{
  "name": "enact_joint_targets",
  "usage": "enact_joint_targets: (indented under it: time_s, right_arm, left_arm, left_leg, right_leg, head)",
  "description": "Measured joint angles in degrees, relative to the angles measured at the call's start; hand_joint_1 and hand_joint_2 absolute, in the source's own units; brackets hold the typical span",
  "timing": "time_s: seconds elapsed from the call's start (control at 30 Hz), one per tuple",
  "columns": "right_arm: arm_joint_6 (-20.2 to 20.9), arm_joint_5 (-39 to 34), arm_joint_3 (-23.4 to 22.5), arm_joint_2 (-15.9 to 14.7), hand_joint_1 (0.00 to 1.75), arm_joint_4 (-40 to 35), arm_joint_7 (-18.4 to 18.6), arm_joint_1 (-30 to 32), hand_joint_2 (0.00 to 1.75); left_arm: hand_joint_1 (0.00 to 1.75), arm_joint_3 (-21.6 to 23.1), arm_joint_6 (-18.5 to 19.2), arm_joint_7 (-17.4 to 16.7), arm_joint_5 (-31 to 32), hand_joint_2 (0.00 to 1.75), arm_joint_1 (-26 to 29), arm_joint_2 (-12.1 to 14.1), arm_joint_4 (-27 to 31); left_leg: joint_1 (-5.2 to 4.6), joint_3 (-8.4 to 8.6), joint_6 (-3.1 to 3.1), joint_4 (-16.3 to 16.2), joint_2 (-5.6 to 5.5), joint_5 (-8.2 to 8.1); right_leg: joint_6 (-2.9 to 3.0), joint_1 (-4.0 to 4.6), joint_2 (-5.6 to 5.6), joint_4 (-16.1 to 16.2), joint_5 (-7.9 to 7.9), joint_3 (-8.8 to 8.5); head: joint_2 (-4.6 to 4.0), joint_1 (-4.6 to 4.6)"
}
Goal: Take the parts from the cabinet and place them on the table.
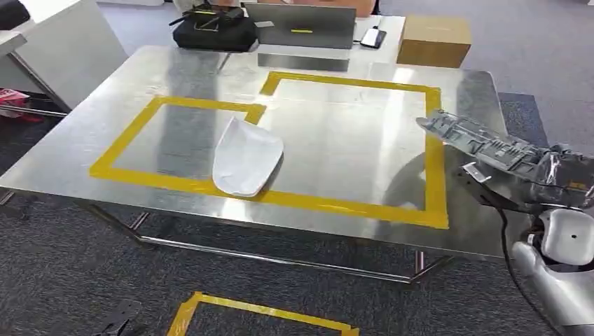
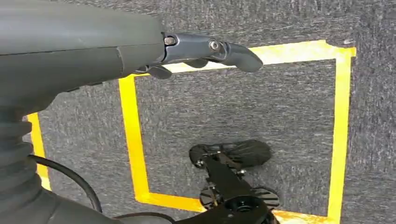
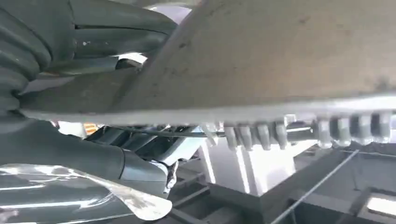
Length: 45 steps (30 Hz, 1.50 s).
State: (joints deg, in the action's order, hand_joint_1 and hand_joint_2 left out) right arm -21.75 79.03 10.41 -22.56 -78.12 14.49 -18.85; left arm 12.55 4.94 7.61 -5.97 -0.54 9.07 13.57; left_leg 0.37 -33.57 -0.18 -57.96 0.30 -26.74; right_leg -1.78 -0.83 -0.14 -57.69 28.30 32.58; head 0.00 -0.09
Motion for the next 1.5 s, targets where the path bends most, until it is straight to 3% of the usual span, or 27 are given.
enact_joint_targets:
  time_s: [0.27, 0.47, 0.7, 1.1, 1.5]
  right_arm:
    - [3.04, -3.41, -0.90, 0.11, 1.75, 3.28, 1.18, -2.22, 1.75]
    - [-0.73, -6.56, -1.84, 2.98, 1.75, 7.63, -0.81, -4.58, 1.75]
    - [-9.37, -7.34, -1.01, 6.86, 1.75, 12.09, -7.35, -6.23, 1.75]
    - [-11.41, -12.46, 3.50, 8.81, 1.75, 14.60, -16.29, -10.69, 1.75]
    - [-9.88, -21.62, 7.63, 8.83, 1.75, 15.85, -24.42, -12.75, 1.75]
  left_arm:
    - [0.00, -0.02, -0.07, -0.85, 0.59, 1.75, -0.04, 0.02, -0.04]
    - [0.00, -0.02, -0.07, -1.49, 1.60, 1.75, -0.07, 0.02, -0.13]
    - [0.00, 0.00, 0.04, -1.75, 3.71, 1.75, -0.16, 0.09, -0.13]
    - [0.00, 0.26, 0.85, -2.06, 6.14, 1.75, -0.41, 0.96, -0.13]
    - [0.00, 1.53, 1.33, -2.21, 7.96, 1.75, -0.87, 1.38, -0.13]
  left_leg:
    - [0.00, -0.02, 0.00, 0.00, 0.00, 0.00]
    - [0.00, -0.01, 0.00, -0.01, 0.00, 0.01]
    - [0.01, -0.02, 0.00, 0.00, 0.01, 0.01]
    - [0.00, -0.06, 0.00, -0.01, 0.00, 0.01]
    - [0.00, -0.07, 0.00, -0.04, 0.01, 0.01]
  right_leg:
    - [0.00, 0.00, 0.01, 0.00, 0.00, -0.01]
    - [0.00, 0.00, 0.01, -0.01, -0.01, -0.02]
    - [0.00, 0.02, 0.04, -0.03, -0.01, 0.02]
    - [0.00, 0.03, 0.01, -0.03, -0.01, 0.01]
    - [0.00, 0.02, 0.04, -0.03, -0.01, 0.05]
  head:
    - [0.00, 0.00]
    - [0.00, 0.00]
    - [0.00, -0.02]
    - [0.00, 0.02]
    - [0.00, 0.00]
